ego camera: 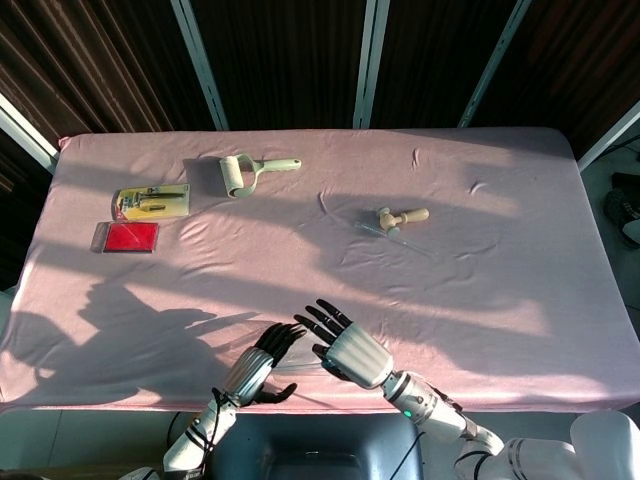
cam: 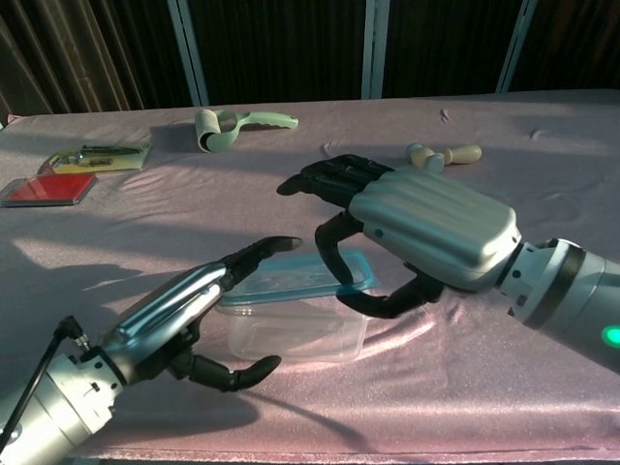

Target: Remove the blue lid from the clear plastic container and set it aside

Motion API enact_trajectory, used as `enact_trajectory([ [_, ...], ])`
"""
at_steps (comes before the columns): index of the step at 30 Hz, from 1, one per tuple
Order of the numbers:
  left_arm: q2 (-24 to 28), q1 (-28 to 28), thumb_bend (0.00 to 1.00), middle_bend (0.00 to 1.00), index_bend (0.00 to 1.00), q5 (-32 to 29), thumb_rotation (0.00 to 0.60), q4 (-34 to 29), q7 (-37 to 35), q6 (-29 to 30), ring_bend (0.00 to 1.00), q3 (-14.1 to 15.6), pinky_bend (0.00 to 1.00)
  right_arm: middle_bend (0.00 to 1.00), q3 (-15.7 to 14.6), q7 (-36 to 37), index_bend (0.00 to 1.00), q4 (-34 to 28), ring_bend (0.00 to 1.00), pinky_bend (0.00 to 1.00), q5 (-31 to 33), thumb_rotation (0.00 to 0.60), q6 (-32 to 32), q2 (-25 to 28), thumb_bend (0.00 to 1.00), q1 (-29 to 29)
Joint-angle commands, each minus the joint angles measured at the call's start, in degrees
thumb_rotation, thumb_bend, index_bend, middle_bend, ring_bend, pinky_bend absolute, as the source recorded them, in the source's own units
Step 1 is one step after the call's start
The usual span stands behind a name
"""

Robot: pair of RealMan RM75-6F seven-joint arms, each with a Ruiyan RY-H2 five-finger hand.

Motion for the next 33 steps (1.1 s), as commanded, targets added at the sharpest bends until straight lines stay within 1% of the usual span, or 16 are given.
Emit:
enact_trajectory([
  [1,0.3,-0.1,0.29,0.0,0.0,0.2,0.6,0.1,-0.6,0.5,0.0,-0.5,0.0,0.2,0.1,0.3,0.85,-0.1,0.01,0.12,-0.1,0.6,0.6,0.4,0.47,-0.1],
  [7,2.3,-0.3,0.29,0.0,0.0,0.5,0.6,-0.7,-0.9,1.5,0.0,-1.1,0.0,0.2,0.8,-0.2,0.85,-0.2,0.01,0.12,0.0,0.6,1.7,1.8,0.47,-0.4],
  [15,5.6,-0.6,0.29,0.0,0.0,-1.4,0.6,0.0,-2.3,1.3,0.0,-2.6,0.0,0.21,2.7,-1.8,0.85,-0.4,0.01,0.12,1.3,0.6,2.6,5.0,0.47,-0.6],
  [26,8.4,-0.8,0.3,0.0,0.0,-3.3,0.6,0.0,-2.8,0.1,0.0,-3.3,0.0,0.21,6.1,-0.9,0.85,1.6,0.02,0.13,6.3,0.6,1.6,7.6,0.47,-0.6],
  [33,9.8,-0.8,0.31,0.0,0.0,-4.0,0.6,0.0,-3.1,0.4,0.0,-4.0,0.0,0.21,7.1,-0.7,0.85,5.0,0.02,0.13,9.4,0.6,1.1,9.4,0.47,-1.3],
])
